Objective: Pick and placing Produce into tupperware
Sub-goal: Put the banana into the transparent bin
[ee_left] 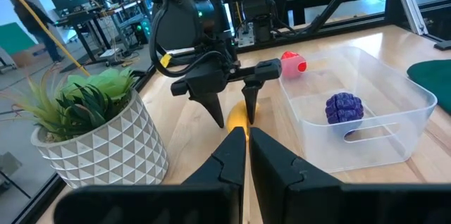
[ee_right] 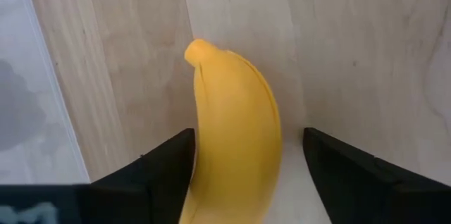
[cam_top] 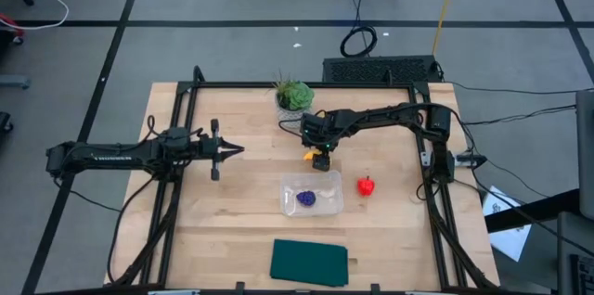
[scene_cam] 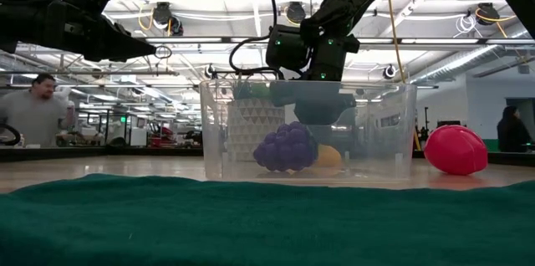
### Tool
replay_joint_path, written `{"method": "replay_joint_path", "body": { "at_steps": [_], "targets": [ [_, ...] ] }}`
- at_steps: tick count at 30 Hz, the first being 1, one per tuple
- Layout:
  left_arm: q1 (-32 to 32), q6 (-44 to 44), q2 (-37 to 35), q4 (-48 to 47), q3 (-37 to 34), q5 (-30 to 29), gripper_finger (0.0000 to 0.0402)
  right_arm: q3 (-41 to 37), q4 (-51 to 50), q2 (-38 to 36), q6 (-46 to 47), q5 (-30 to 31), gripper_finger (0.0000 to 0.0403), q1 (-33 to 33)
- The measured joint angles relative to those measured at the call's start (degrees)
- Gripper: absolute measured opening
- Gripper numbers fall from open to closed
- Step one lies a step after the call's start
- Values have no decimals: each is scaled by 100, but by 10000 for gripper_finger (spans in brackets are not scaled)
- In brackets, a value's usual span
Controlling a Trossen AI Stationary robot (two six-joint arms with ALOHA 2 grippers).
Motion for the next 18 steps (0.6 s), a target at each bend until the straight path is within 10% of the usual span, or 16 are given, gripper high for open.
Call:
{"method": "replay_joint_path", "body": {
  "at_steps": [18],
  "targets": [
    [0, -22, 0, -2, 0, 0, 26, 565, -497, -6, -380, -4, 156, 111]
  ]
}}
